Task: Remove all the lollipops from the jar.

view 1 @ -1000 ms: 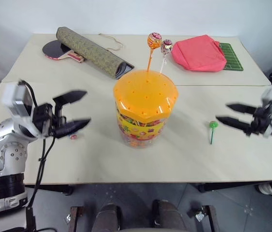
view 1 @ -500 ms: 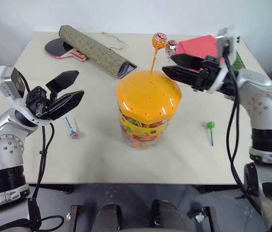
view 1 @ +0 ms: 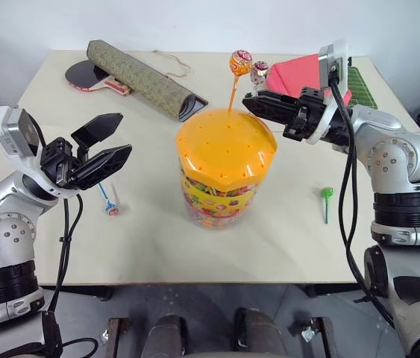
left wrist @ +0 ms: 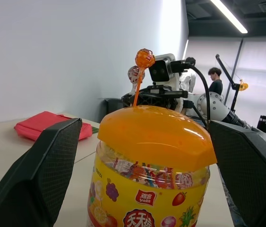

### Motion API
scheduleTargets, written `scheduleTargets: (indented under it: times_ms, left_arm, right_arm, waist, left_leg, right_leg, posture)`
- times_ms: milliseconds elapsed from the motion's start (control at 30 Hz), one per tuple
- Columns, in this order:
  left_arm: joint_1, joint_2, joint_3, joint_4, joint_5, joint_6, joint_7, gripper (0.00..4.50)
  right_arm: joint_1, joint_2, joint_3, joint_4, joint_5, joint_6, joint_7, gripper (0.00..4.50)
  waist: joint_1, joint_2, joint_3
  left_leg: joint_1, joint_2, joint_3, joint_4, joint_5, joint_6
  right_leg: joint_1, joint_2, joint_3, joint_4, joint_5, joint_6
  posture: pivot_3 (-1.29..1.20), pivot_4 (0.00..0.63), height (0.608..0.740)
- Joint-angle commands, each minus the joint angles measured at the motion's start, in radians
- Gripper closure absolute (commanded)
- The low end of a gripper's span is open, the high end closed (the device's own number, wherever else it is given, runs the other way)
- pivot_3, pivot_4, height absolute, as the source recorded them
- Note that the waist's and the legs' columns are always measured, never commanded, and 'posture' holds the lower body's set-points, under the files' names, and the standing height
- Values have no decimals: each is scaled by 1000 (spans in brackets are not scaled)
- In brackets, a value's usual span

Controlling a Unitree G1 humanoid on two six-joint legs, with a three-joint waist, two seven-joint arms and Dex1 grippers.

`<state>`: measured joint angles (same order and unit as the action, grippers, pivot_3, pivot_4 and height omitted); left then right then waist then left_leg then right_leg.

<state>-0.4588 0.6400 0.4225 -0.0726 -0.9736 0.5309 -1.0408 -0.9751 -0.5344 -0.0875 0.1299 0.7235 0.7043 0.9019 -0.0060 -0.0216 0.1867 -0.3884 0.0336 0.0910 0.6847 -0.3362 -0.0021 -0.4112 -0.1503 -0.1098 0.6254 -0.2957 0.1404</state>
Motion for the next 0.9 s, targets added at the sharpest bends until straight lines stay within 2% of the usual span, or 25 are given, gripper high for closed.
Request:
scheduleTargets:
  times_ms: [33, 100, 167, 267, 333, 400, 467, 533, 700, 800, 900]
  left_arm:
    - [-2, 2, 18, -33, -13, -25, -17, 0]
    - [0, 5, 2, -29, 3, -41, -50, 0]
    - [25, 51, -50, -23, 40, -37, -148, 0]
    - [64, 106, -142, -15, 161, -136, -291, 0]
    - [73, 117, -182, 2, 217, -202, -354, 0]
    - [77, 114, -204, 13, 240, -240, -395, 0]
    - [66, 102, -217, 27, 251, -260, -407, 0]
    - [57, 90, -223, 36, 260, -274, -402, 0]
    - [64, 77, -221, 19, 257, -269, -386, 0]
    - [73, 80, -214, 5, 251, -260, -376, 0]
    - [84, 88, -198, -15, 235, -242, -362, 0]
  right_arm:
    - [-19, 22, -105, 7, 39, -68, -5, 4456]
    - [-40, 22, -199, 46, 95, -63, -39, 4456]
    - [-76, -86, -249, 138, 88, 50, -103, 4456]
    - [-47, -305, -141, 204, -22, 239, -85, 4456]
    - [-3, -406, -70, 222, -97, 305, -97, 4456]
    - [76, -482, -22, 226, -179, 298, -107, 4456]
    - [254, -581, 78, 219, -307, 195, -56, 4456]
    - [365, -612, 115, 225, -361, 150, -40, 4456]
    - [487, -591, 105, 268, -414, 56, -28, 4456]
    - [509, -585, 74, 260, -397, 60, 10, 3772]
    - [519, -588, 15, 241, -371, 42, 43, 2820]
  waist:
    - [1, 0, 0]
    - [2, 0, 0]
    - [4, 0, 0]
    - [13, 1, 1]
    - [12, 1, 1]
    - [5, 1, 0]
    - [4, 1, 0]
    - [4, 1, 1]
    - [-12, 6, 1]
    - [-10, 6, 1]
    - [-4, 6, 1]
  left_leg:
    - [0, 0, 0, 0, 0, 0]
    - [0, 0, 0, 0, 0, 0]
    - [0, 0, 0, 0, 0, 0]
    - [0, -1, 0, -1, 0, 0]
    - [0, -1, 1, -3, 0, 0]
    - [0, 0, 2, -4, 0, 0]
    - [-1, 0, 3, -3, 0, 0]
    - [-1, 0, 4, -3, 0, 0]
    - [2, 0, 9, -1, 0, 1]
    - [2, 1, 7, -1, 0, 1]
    - [2, 1, 7, -1, 0, 1]
  right_leg:
    - [0, 0, 0, 0, 0, 0]
    - [0, 0, 0, 0, 0, 0]
    - [0, 0, 0, 0, 0, 0]
    - [0, 0, 0, 0, 0, 0]
    - [-1, 0, 0, -2, 0, 0]
    - [0, 0, 0, -4, 0, 0]
    - [-1, 0, 0, -5, 0, 0]
    - [-1, 0, 0, -5, 0, 0]
    - [0, 0, 4, -4, 0, 0]
    - [0, 0, 3, -3, 0, 0]
    - [0, 0, 3, -4, 0, 0]
  posture:
    - [0, 150, 740]
    - [0, 150, 740]
    - [0, 150, 740]
    - [0, 150, 740]
    - [0, 150, 740]
    - [0, 150, 740]
    - [0, 150, 740]
    - [0, 150, 740]
    - [0, 150, 740]
    - [0, 150, 740]
    - [0, 150, 740]
